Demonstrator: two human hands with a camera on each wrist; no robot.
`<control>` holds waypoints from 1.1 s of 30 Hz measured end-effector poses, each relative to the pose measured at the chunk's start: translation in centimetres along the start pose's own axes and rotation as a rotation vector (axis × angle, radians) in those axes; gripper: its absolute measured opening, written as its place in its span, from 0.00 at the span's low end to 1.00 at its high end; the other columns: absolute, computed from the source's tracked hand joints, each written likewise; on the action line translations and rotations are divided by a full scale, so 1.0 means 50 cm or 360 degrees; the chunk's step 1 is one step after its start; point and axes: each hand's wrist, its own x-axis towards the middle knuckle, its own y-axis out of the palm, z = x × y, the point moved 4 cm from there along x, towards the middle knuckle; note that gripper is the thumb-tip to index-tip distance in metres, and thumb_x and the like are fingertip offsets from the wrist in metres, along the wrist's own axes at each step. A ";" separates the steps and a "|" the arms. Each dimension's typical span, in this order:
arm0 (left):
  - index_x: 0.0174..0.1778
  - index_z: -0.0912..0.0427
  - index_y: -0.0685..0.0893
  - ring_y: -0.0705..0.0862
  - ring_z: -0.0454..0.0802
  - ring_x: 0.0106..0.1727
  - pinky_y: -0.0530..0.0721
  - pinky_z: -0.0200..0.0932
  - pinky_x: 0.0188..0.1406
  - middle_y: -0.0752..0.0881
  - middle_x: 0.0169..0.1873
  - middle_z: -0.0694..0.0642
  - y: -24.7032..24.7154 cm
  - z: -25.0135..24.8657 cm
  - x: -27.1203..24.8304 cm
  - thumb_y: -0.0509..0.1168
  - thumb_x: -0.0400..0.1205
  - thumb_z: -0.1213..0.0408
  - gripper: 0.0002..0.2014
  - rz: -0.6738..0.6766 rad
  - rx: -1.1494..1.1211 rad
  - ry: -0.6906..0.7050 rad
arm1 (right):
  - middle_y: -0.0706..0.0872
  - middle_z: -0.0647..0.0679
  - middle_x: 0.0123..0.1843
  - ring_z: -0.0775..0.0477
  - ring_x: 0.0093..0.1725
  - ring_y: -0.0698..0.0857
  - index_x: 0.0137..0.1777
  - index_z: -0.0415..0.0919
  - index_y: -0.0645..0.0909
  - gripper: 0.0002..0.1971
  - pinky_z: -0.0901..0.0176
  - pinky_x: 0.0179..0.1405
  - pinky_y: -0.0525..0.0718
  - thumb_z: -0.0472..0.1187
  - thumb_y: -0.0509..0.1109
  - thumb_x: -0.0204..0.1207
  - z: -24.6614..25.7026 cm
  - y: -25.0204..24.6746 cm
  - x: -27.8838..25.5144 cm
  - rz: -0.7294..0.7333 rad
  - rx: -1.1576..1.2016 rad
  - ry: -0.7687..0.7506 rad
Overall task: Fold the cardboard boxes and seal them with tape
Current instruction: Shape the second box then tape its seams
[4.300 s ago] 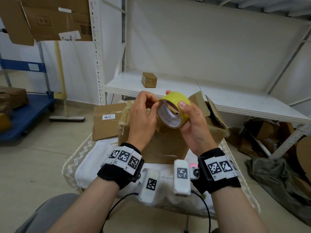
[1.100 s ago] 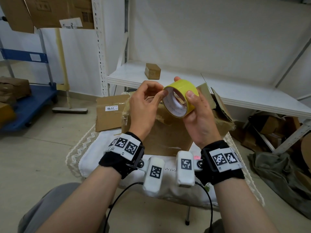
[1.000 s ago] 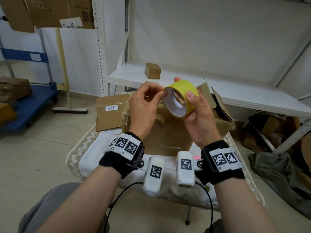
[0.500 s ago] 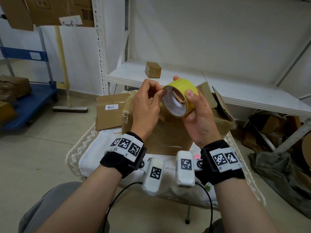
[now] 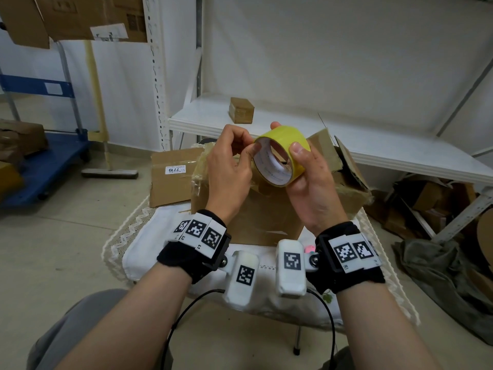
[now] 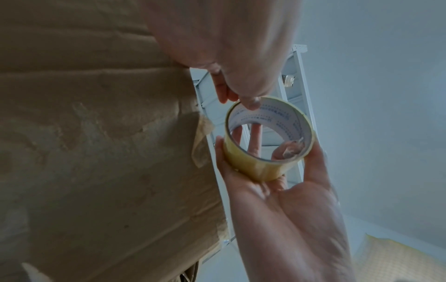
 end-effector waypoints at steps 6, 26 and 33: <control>0.47 0.61 0.78 0.80 0.41 0.41 0.80 0.37 0.43 0.81 0.39 0.46 -0.001 0.000 0.000 0.70 0.80 0.71 0.07 -0.0033 -0.0031 -0.0022 | 0.75 0.31 0.80 0.30 0.82 0.71 0.79 0.28 0.73 0.24 0.34 0.84 0.66 0.38 0.64 0.85 -0.002 -0.001 0.001 -0.0014 -0.0001 0.0012; 0.45 0.58 0.88 0.88 0.45 0.45 0.88 0.44 0.50 0.89 0.40 0.48 -0.007 0.008 0.011 0.76 0.79 0.63 0.04 0.0077 -0.0324 -0.0239 | 0.85 0.41 0.69 0.42 0.71 0.82 0.81 0.28 0.69 0.26 0.34 0.82 0.67 0.40 0.62 0.86 0.018 0.004 -0.007 0.0069 0.0109 0.0009; 0.45 0.57 0.81 0.82 0.43 0.43 0.82 0.41 0.46 0.83 0.40 0.45 -0.004 0.011 0.009 0.69 0.83 0.65 0.03 0.0097 -0.0213 -0.0118 | 0.81 0.37 0.72 0.38 0.75 0.77 0.81 0.28 0.70 0.34 0.37 0.82 0.67 0.46 0.70 0.80 0.008 0.020 -0.007 0.0078 0.0135 0.0033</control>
